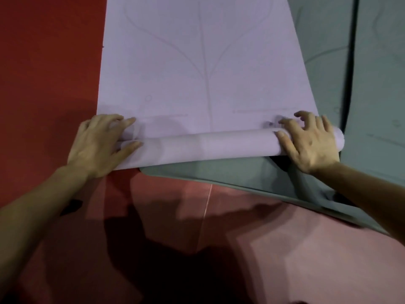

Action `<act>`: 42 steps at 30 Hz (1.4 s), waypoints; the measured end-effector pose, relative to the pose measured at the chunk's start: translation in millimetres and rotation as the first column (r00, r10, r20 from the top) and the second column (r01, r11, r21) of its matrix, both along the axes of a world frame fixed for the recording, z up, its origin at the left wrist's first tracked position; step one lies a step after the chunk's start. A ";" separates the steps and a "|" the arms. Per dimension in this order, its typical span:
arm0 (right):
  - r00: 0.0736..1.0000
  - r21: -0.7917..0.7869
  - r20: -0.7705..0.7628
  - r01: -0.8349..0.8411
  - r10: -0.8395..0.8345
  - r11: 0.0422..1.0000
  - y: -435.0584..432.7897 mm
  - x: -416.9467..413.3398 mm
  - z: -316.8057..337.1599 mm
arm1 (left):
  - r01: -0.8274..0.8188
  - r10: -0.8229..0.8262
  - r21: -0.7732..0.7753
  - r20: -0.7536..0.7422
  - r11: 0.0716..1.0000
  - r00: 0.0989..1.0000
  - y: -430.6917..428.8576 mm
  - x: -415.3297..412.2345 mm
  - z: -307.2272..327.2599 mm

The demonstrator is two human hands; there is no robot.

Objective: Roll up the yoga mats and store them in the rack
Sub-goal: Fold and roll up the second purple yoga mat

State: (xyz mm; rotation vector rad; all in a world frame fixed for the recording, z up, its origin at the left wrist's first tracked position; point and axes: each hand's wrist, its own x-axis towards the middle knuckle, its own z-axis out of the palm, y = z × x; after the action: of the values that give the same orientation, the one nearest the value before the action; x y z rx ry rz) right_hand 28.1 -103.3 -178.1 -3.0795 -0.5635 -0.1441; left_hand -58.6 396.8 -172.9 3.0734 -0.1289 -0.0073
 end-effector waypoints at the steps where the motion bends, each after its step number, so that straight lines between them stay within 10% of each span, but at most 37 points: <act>1: 0.999 0.008 0.025 0.024 -0.024 1.000 2.4 3.6 -0.1 | -0.022 0.022 -0.010 0.046 1.000 0.999 -3.4 3.0 2.5; 13: 0.999 0.174 0.041 -0.040 0.033 0.984 -13.4 -35.9 -2.4 | -0.093 0.127 -0.092 0.491 0.991 0.862 -34.4 -47.4 -14.1; 24: 0.995 0.017 -0.096 -0.036 0.037 0.999 0.1 21.2 5.1 | -0.069 0.089 -0.125 0.166 0.990 0.982 -23.2 -16.1 -6.9; 34: 0.999 0.113 0.005 0.034 -0.035 0.993 7.5 6.6 -2.9 | -0.033 0.071 -0.164 0.232 0.986 0.970 -24.3 -23.2 -12.2; 42: 0.989 -0.036 -0.137 -0.070 0.064 0.997 3.7 32.1 16.2 | -0.018 0.016 0.038 0.038 0.999 0.999 -11.1 4.5 8.4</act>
State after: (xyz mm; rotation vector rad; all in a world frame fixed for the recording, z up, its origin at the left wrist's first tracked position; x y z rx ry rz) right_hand 60.2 -99.6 -161.9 -3.0731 -0.6697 0.0777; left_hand -54.1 385.8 -164.5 3.1135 -0.1061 0.0497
